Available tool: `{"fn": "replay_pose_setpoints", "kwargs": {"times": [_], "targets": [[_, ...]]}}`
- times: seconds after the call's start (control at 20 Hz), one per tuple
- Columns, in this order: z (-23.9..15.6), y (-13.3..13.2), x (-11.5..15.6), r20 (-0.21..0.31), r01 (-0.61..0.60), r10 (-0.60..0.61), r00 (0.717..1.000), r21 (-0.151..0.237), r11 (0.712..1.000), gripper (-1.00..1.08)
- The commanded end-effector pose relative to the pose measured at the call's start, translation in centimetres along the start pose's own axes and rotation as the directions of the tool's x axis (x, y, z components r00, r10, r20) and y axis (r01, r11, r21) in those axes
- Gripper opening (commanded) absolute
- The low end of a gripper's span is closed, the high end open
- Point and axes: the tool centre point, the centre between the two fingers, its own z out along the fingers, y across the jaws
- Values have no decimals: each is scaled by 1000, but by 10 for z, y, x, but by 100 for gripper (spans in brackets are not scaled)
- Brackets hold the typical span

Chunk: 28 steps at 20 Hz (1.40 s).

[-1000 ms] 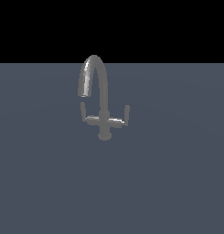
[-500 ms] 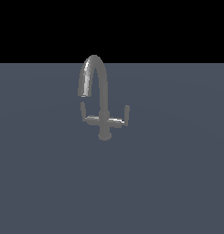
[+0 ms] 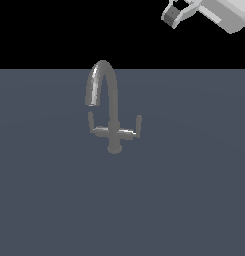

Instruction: Turn on the faucet by rotating a designated handle.

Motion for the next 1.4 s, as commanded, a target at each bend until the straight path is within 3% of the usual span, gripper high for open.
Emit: {"fn": "replay_pose_setpoints", "kwargs": {"times": [0.0, 0.35, 0.7, 1.05, 1.35], "targets": [[5, 6, 14, 18, -21, 20, 1000, 55, 998, -100], [23, 22, 50, 75, -83, 69, 995, 201, 976, -100], [45, 36, 84, 143, -151, 108, 984, 340, 928, -100], [73, 50, 118, 221, -229, 137, 966, 475, 850, -100], [103, 59, 147, 298, -305, 151, 943, 581, 755, -100]]}}
